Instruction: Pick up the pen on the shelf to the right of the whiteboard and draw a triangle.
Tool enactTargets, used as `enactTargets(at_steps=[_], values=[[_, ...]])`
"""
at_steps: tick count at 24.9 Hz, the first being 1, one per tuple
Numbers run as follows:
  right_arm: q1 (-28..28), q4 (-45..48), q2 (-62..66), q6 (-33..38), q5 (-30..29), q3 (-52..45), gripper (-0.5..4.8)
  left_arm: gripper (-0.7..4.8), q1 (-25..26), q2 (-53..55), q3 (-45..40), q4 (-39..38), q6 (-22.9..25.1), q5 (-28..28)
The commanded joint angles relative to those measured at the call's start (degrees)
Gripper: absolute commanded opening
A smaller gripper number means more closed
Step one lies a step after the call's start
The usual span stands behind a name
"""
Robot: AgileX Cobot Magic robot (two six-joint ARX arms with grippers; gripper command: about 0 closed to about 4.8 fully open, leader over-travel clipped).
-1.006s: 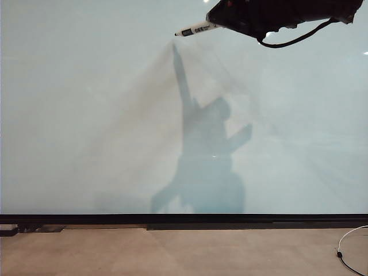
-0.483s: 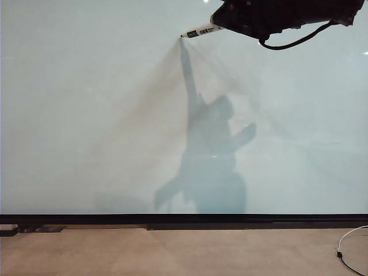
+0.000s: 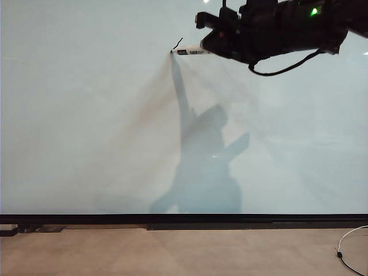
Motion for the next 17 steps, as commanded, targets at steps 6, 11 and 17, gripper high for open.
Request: enactTargets(at_steps=[6, 11, 17], values=[[0.09, 5.66, 6.38, 4.02, -0.07, 0.28, -0.05, -0.05, -0.02, 0.0, 0.2, 0.37, 0.04, 0.02], [0.09, 5.79, 7.3, 4.2, -0.85, 0.28, -0.05, -0.05, -0.02, 0.0, 0.2, 0.37, 0.04, 0.02], [0.09, 5.31, 7.32, 4.17, -2.45, 0.28, -0.05, -0.05, -0.02, 0.0, 0.2, 0.37, 0.04, 0.02]])
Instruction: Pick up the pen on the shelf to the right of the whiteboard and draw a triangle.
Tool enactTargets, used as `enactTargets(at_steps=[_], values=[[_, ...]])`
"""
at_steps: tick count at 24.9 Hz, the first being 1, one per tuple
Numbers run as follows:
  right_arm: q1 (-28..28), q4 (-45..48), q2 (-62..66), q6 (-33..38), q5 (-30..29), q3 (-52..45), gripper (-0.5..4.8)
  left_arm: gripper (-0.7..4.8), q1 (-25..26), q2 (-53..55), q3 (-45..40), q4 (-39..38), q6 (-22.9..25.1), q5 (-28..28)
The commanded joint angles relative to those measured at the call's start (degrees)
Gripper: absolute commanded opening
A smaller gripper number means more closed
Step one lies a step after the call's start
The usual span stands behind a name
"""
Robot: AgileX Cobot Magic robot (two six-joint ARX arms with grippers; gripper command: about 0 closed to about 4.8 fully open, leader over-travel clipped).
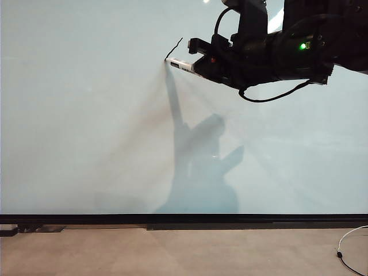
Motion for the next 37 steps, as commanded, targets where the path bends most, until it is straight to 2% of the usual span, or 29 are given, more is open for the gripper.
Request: enactTargets(at_steps=[1, 14, 19, 21, 29, 33, 37], values=[[-0.11, -0.5, 0.07, 0.24, -0.39, 0.26, -0.05, -0.05, -0.02, 0.0, 0.2, 0.37, 0.04, 0.02], [0.37, -3.04, 1.07, 0.02, -5.07, 0.26, -0.05, -0.05, -0.02, 0.0, 0.2, 0.39, 0.04, 0.02], [0.59, -1.22, 1.86, -0.39, -4.2, 0.26, -0.05, -0.05, -0.02, 0.0, 0.2, 0.37, 0.04, 0.02], [0.52, 1.09, 1.86, -0.59, -1.73, 0.26, -0.05, -0.05, -0.02, 0.0, 0.2, 0.39, 0.04, 0.02], [0.52, 1.73, 1.86, -1.07, -0.46, 0.42, -0.05, -0.05, -0.02, 0.0, 0.2, 0.39, 0.04, 0.02], [0.52, 0.9, 1.86, -2.16, -0.46, 2.14, -0.05, -0.05, -0.02, 0.0, 0.2, 0.39, 0.04, 0.02], [0.52, -4.72, 2.54, -3.69, -0.85, 5.31, -0.05, -0.05, -0.02, 0.0, 0.2, 0.39, 0.04, 0.02]])
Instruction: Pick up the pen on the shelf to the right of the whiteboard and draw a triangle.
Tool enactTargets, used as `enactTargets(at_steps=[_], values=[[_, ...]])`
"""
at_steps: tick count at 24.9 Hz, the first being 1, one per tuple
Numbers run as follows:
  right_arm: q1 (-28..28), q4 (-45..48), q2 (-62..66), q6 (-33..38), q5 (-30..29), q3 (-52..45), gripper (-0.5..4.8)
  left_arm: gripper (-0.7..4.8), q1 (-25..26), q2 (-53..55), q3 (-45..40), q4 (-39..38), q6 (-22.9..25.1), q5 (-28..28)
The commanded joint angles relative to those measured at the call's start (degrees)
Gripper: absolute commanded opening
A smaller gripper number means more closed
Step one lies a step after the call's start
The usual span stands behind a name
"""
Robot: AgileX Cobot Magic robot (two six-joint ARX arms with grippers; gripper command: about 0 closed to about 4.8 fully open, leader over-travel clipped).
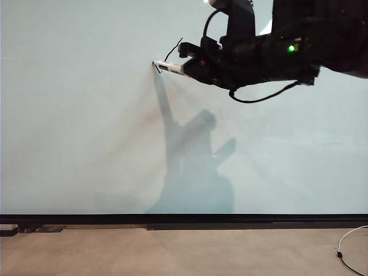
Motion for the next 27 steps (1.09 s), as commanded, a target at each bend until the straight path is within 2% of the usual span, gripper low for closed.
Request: enactTargets(at_steps=[1, 10, 24, 27], values=[[-0.15, -3.19, 0.46, -0.92, 1.22, 1.81, -0.05, -0.05, -0.02, 0.0, 0.2, 0.39, 0.04, 0.02], [-0.13, 1.29, 0.42, -0.87, 1.33, -1.33, -0.05, -0.05, -0.02, 0.0, 0.2, 0.39, 0.04, 0.02], [-0.13, -1.16, 1.95, -0.87, 2.29, -1.27, -0.05, -0.05, -0.02, 0.0, 0.2, 0.39, 0.04, 0.02], [-0.11, -0.42, 3.69, -0.59, 1.03, -0.9, -0.05, -0.05, -0.02, 0.0, 0.2, 0.37, 0.04, 0.02]])
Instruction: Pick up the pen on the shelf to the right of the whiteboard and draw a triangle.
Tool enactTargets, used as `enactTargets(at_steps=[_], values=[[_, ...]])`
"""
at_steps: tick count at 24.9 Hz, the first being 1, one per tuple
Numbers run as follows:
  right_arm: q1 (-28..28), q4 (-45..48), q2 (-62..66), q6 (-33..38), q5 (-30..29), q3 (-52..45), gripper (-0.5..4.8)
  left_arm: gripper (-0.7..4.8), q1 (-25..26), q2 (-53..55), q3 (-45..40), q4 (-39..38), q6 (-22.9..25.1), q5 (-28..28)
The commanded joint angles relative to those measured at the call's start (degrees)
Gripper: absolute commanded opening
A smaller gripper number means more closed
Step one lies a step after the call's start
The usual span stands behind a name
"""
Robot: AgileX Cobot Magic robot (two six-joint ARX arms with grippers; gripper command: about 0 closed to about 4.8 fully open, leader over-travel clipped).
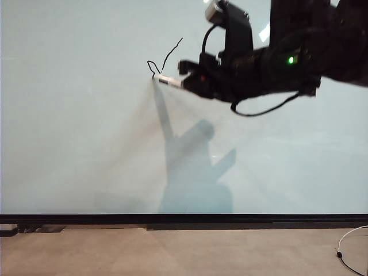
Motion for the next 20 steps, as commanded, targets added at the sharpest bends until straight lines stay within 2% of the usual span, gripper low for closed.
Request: enactTargets(at_steps=[1, 20], values=[[-0.11, 0.07, 1.95, 0.66, 0.28, 0.87, -0.05, -0.05, -0.02, 0.0, 0.2, 0.39, 0.04, 0.02], [2.51, -1.2, 14.43, 2.47, -1.81, 10.47, -0.05, -0.05, -0.02, 0.0, 0.2, 0.37, 0.04, 0.02]])
